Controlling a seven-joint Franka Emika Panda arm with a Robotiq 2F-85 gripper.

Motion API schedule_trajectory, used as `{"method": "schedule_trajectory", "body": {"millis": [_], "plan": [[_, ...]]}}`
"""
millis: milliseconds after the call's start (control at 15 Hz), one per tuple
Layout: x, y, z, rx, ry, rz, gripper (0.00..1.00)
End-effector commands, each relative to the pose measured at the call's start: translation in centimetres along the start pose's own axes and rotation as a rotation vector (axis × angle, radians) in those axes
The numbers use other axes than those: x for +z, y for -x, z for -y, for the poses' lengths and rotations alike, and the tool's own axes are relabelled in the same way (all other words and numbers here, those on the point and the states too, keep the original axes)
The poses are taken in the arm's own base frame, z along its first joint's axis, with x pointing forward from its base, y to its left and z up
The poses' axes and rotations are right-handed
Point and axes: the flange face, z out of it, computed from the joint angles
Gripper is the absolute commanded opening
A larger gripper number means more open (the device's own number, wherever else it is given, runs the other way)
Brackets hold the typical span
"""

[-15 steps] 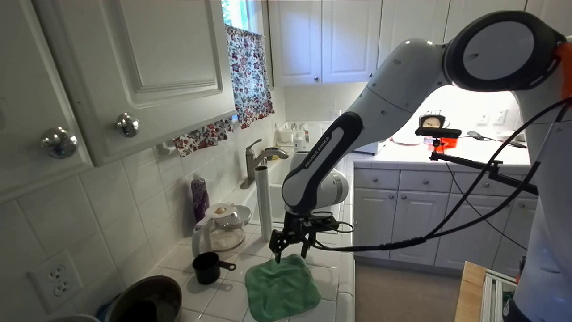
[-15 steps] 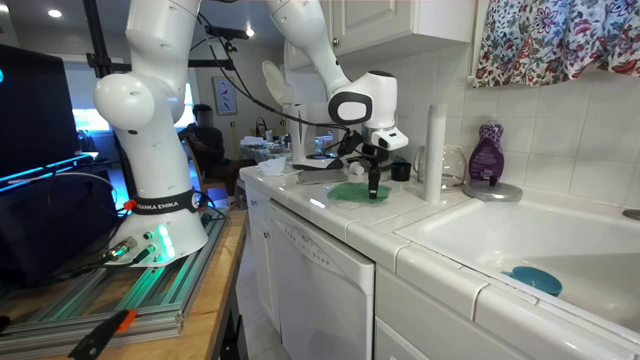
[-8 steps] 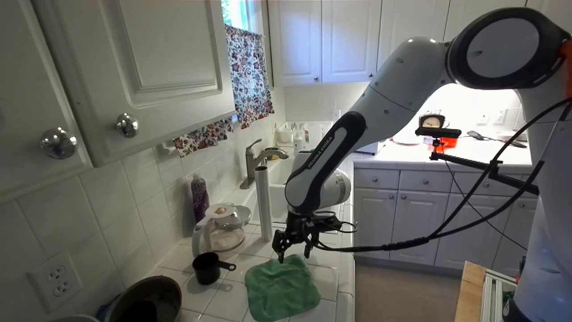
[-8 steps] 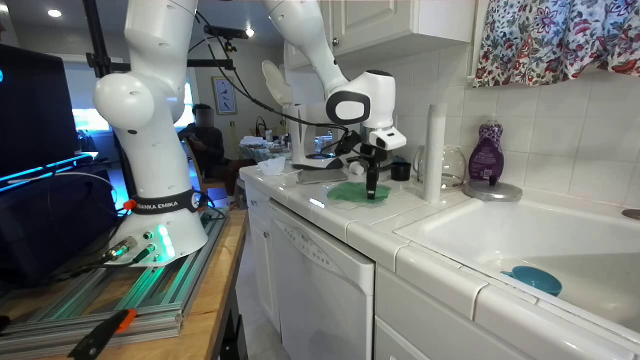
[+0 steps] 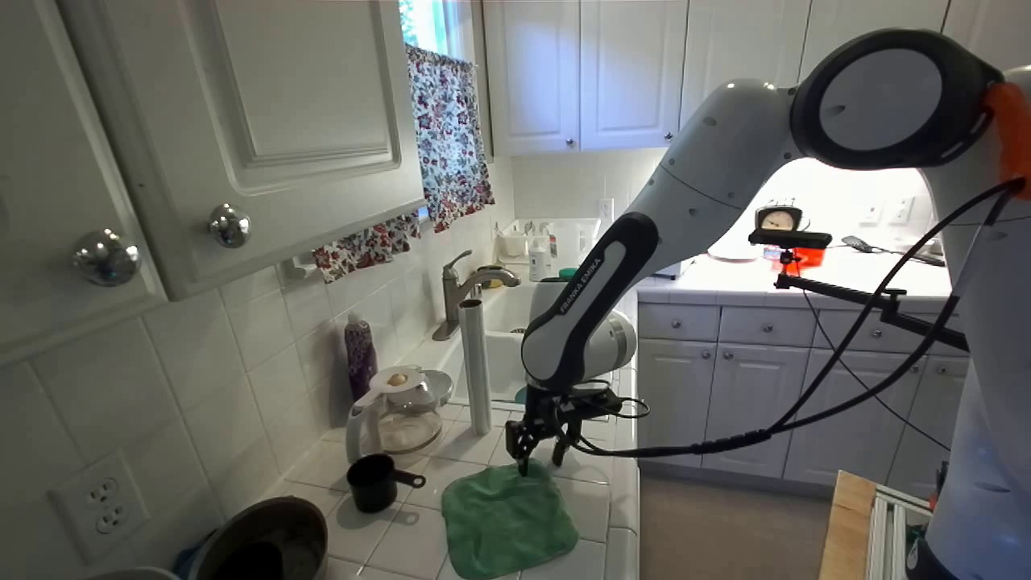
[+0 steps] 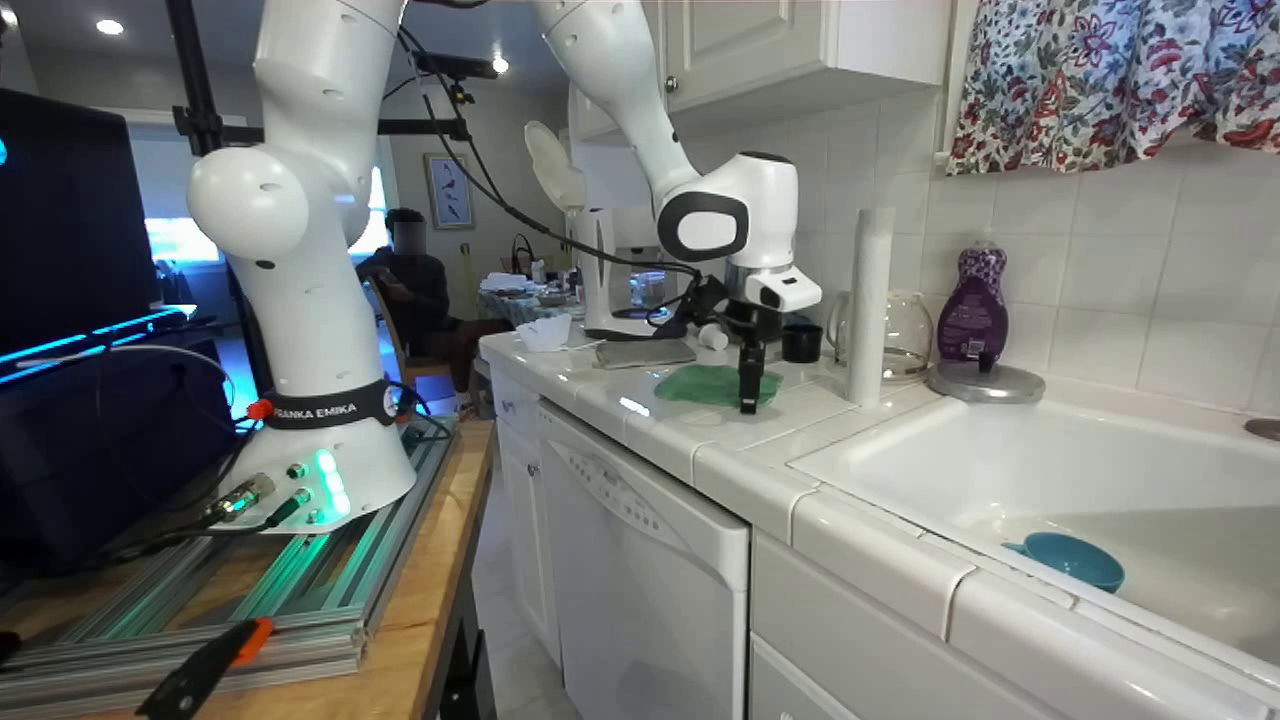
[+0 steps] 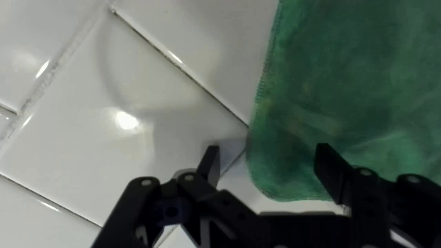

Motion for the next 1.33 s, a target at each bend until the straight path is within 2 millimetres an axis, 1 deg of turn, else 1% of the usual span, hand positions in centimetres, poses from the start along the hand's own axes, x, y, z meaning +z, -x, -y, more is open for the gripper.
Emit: {"method": "schedule_trajectory", "body": {"millis": [0, 400, 600, 800, 1267], "plan": [[0.3, -0.6, 0.3, -0.021, 0.005, -0.021, 0.45], [0.5, -0.6, 0.7, -0.026, 0.01, -0.01, 0.02], [0.3, -0.6, 1.0, -0.024, 0.008, -0.013, 0.0], [-0.7, -0.8, 1.9, -0.048, 0.014, -0.041, 0.01], [-2.6, -1.6, 5.9, -0.124, -0.006, -0.083, 0.01]]}}
